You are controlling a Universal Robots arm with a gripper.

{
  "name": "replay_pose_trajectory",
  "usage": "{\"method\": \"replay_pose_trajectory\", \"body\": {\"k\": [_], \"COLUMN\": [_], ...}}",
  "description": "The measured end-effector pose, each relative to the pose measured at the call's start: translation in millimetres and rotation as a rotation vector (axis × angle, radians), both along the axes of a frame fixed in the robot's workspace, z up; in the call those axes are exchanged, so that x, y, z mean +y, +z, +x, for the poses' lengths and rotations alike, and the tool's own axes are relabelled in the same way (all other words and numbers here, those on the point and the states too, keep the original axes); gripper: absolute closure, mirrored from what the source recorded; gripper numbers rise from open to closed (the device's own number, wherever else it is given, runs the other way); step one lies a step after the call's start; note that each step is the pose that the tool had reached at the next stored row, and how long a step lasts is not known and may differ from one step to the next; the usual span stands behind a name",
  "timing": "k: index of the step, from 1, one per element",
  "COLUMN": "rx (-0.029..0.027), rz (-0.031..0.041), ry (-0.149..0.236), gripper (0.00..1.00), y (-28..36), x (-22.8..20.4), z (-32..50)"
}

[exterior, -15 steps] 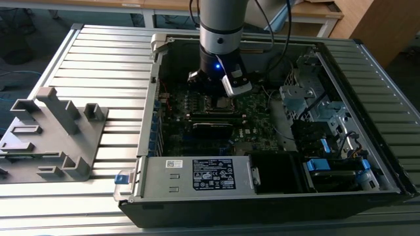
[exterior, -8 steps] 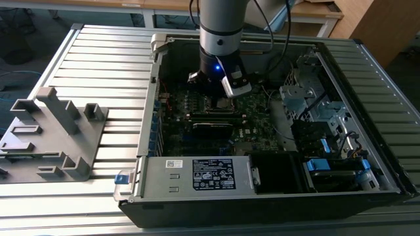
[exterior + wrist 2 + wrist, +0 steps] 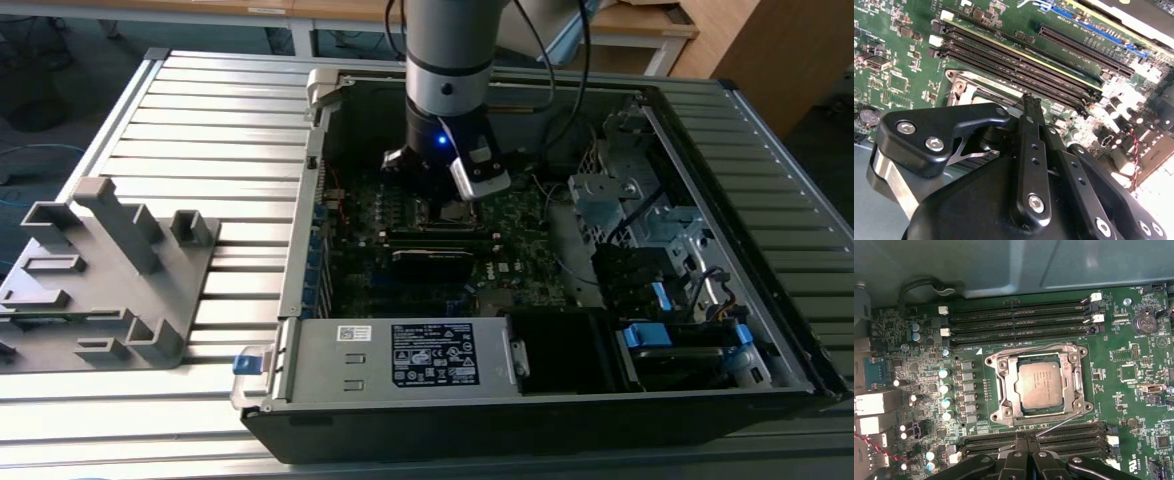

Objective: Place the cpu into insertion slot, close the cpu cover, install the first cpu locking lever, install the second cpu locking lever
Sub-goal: 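Install the second cpu locking lever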

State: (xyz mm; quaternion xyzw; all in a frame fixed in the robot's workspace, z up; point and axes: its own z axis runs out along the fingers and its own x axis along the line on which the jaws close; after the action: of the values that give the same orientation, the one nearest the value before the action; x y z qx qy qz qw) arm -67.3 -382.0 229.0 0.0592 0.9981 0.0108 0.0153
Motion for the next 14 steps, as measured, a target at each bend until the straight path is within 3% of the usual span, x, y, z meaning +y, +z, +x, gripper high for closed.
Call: {"method": "replay_pose_trajectory", "body": {"k": [14], "rx": [0.0], "rz": [-0.0024], "ry": [0.0], "gripper": [0.89], "y": [-5.6], "x": [0.0], "z": [0.0]}}
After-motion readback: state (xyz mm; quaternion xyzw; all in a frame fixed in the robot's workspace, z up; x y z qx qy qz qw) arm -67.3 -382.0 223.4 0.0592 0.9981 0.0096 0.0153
